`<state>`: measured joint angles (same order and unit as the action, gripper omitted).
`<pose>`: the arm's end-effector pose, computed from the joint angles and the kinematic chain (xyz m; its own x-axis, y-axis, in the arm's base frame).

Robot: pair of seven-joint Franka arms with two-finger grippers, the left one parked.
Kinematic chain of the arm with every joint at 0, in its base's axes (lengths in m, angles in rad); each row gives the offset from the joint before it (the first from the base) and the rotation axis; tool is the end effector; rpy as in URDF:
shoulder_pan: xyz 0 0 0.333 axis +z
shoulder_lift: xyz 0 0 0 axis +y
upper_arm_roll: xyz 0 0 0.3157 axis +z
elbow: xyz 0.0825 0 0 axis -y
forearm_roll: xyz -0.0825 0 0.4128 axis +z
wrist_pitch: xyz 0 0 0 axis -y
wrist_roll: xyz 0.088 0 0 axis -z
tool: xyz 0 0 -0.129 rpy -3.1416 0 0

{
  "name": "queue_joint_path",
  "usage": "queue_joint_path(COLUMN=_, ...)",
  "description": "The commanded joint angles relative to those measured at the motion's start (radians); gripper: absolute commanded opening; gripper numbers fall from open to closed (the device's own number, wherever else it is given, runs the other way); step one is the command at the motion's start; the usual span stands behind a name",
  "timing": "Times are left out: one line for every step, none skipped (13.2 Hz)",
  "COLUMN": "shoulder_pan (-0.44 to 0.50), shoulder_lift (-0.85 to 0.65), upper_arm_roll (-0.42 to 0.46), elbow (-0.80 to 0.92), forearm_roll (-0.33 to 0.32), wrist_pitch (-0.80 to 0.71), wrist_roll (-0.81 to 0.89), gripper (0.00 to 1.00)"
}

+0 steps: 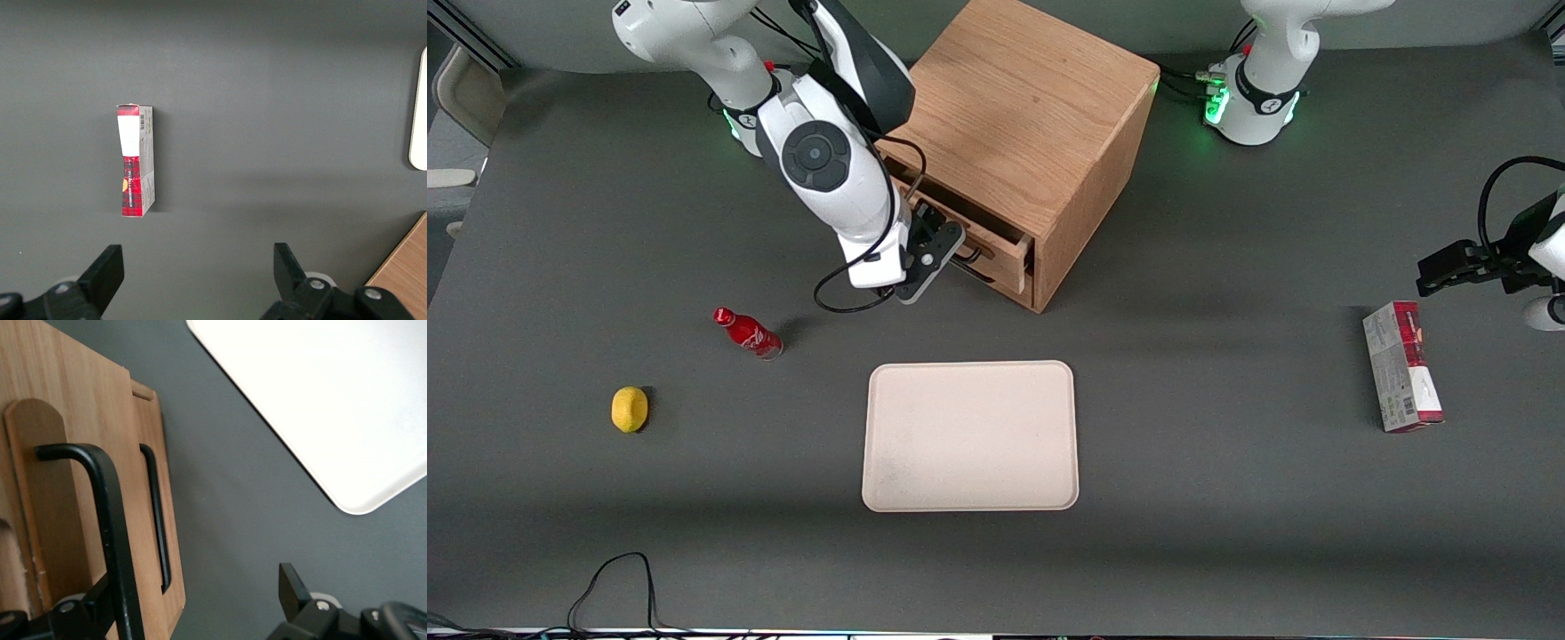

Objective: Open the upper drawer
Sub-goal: 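Pull the upper drawer outward from the cabinet with the right gripper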

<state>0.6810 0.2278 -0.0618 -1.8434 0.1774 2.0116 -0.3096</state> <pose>0.5075 0.3806 0.3634 0.6593 0.7517 -0.0179 0.7410 -0.6536 -0.1539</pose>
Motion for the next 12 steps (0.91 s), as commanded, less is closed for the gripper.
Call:
queue_joint_path(shoulder_pan=-0.001, shoulder_lift=0.022, upper_arm_roll=-0.015, elbow=0.027, forearm_roll=-0.015, wrist_pitch=0.012, wrist_roll=-0.02, gripper=1.0)
queue_joint_path(shoulder_pan=-0.014, shoulder_lift=0.028, upper_arm_roll=-0.021, elbow=0.035, forearm_roll=-0.015, wrist_pitch=0.012, wrist_roll=-0.022, gripper=1.0)
queue_joint_path(shoulder_pan=-0.018, shoulder_lift=0.039, upper_arm_roll=-0.024, elbow=0.047, forearm_roll=-0.016, wrist_pitch=0.012, wrist_roll=-0.023, gripper=1.0)
queue_joint_path(shoulder_pan=-0.02, shoulder_lift=0.047, upper_arm_roll=-0.026, elbow=0.056, forearm_roll=-0.016, wrist_pitch=0.012, wrist_roll=-0.023, gripper=1.0)
queue_joint_path(shoulder_pan=-0.021, shoulder_lift=0.051, upper_arm_roll=-0.026, elbow=0.059, forearm_roll=-0.024, wrist_pitch=0.012, wrist_roll=-0.023, gripper=1.0)
queue_joint_path(shoulder_pan=-0.034, shoulder_lift=0.059, upper_arm_roll=-0.026, elbow=0.075, forearm_roll=-0.039, wrist_pitch=0.01, wrist_roll=-0.023, gripper=1.0)
queue_joint_path(shoulder_pan=-0.049, shoulder_lift=0.074, upper_arm_roll=-0.026, elbow=0.088, forearm_roll=-0.044, wrist_pitch=0.009, wrist_roll=-0.025, gripper=1.0)
queue_joint_path(shoulder_pan=-0.058, shoulder_lift=0.083, upper_arm_roll=-0.026, elbow=0.102, forearm_roll=-0.045, wrist_pitch=0.009, wrist_roll=-0.041, gripper=1.0)
queue_joint_path(shoulder_pan=-0.072, shoulder_lift=0.085, upper_arm_roll=-0.026, elbow=0.11, forearm_roll=-0.044, wrist_pitch=0.006, wrist_roll=-0.074, gripper=1.0)
queue_joint_path(shoulder_pan=-0.089, shoulder_lift=0.088, upper_arm_roll=-0.026, elbow=0.119, forearm_roll=-0.044, wrist_pitch=0.004, wrist_roll=-0.095, gripper=1.0)
queue_joint_path(shoulder_pan=-0.101, shoulder_lift=0.1, upper_arm_roll=-0.024, elbow=0.131, forearm_roll=-0.044, wrist_pitch=0.001, wrist_roll=-0.107, gripper=1.0)
queue_joint_path(shoulder_pan=-0.109, shoulder_lift=0.105, upper_arm_roll=-0.024, elbow=0.141, forearm_roll=-0.044, wrist_pitch=0.001, wrist_roll=-0.123, gripper=1.0)
